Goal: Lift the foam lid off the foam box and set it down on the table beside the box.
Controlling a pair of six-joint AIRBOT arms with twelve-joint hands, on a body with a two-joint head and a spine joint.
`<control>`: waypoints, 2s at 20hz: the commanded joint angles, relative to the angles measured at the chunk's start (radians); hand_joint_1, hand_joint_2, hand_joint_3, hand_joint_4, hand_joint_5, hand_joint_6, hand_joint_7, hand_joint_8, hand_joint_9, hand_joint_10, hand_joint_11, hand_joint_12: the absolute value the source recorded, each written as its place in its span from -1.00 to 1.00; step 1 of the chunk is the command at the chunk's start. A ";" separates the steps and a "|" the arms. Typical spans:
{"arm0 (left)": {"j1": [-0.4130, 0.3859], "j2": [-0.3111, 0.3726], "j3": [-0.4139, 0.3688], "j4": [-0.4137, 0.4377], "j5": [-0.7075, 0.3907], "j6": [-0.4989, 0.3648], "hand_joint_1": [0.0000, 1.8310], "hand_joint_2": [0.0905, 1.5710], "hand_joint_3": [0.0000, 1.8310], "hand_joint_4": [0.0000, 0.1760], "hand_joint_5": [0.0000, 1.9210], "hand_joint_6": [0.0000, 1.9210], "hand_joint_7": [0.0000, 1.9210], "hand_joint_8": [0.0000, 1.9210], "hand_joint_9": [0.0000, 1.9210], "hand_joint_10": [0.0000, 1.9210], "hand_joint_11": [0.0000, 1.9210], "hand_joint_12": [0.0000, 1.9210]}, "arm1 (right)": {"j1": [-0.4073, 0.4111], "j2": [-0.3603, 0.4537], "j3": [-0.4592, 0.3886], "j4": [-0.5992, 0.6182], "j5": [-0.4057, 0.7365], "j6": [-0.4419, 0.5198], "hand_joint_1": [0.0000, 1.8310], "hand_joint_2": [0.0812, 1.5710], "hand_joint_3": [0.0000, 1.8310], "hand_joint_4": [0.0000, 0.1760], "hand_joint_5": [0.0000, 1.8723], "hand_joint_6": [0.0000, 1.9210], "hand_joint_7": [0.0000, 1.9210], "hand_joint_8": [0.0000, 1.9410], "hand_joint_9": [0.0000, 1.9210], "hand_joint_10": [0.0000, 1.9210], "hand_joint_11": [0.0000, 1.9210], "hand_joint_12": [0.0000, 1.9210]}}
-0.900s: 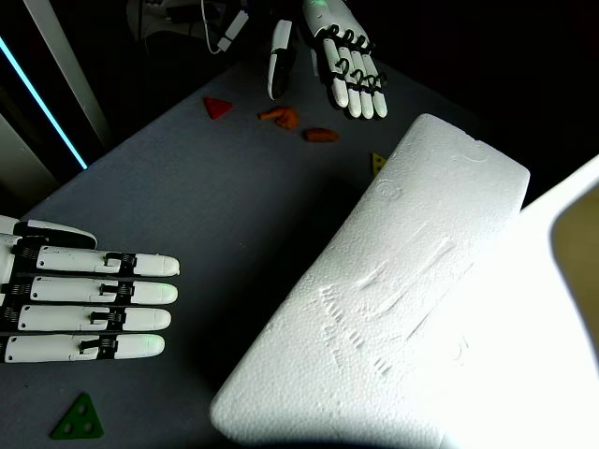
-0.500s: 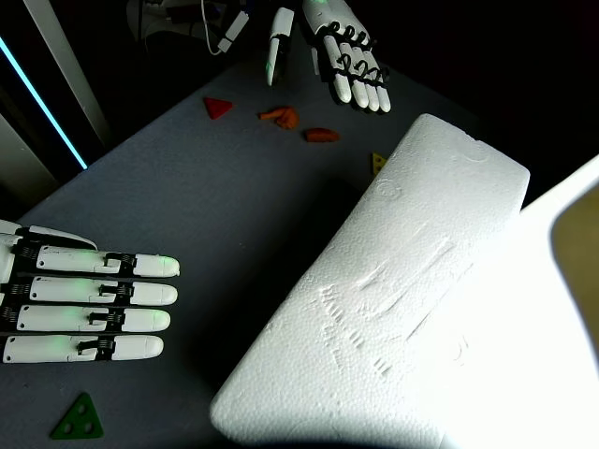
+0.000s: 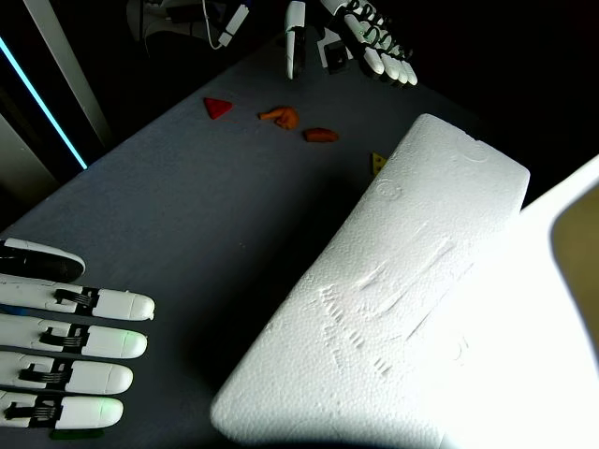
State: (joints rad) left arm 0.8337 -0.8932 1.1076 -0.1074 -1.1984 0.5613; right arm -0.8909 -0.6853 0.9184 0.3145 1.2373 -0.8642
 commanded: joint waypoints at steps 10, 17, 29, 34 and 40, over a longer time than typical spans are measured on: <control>-0.040 -0.050 0.085 -0.155 -0.086 0.019 -0.41 0.36 -1.00 -0.54 -0.99 -1.00 -1.00 -1.00 -1.00 -1.00 -1.00 -0.12 | 0.072 -0.059 0.091 0.113 0.034 -0.054 -0.49 0.51 -1.00 -1.00 -1.00 -1.00 -1.00 -1.00 -0.97 -0.98 -1.00 0.51; -0.069 -0.084 0.125 -0.218 -0.054 0.035 -0.42 0.36 -1.00 -1.00 -1.00 -0.99 -1.00 -1.00 -1.00 -1.00 -1.00 -0.27 | 0.201 -0.102 0.131 0.158 -0.057 -0.181 -0.50 0.48 -1.00 -1.00 -1.00 -1.00 -1.00 -1.00 -1.00 -1.00 -1.00 0.93; -0.128 -0.146 0.205 -0.277 0.047 0.052 -0.39 0.40 -1.00 -1.00 -1.00 -1.00 -1.00 -1.00 -1.00 -1.00 -1.00 -0.66 | 0.371 -0.177 0.196 0.241 -0.210 -0.400 -0.50 0.49 -1.00 -1.00 -1.00 -1.00 -1.00 -1.00 -1.00 -1.00 -1.00 1.00; -0.145 -0.170 0.234 -0.295 0.086 0.058 -0.39 0.38 -1.00 -1.00 -1.00 -1.00 -1.00 -1.00 -1.00 -1.00 -0.99 -1.00 | 0.377 -0.177 0.200 0.282 -0.212 -0.447 -0.51 0.47 -1.00 -1.00 -1.00 -1.00 -1.00 -1.00 -1.00 -1.00 -1.00 1.00; -0.149 -0.185 0.254 -0.307 0.109 0.054 -0.37 0.38 -1.00 -1.00 -1.00 -1.00 -1.00 -1.00 -1.00 -1.00 -0.97 -0.98 | 0.377 -0.177 0.211 0.324 -0.201 -0.447 -0.52 0.49 -1.00 -1.00 -1.00 -1.00 -1.00 -1.00 -1.00 -1.00 -1.00 1.00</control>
State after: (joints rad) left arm 0.6975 -1.0828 1.3582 -0.4259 -0.9737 0.6216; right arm -0.5262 -0.8772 1.1206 0.6529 0.9115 -1.3083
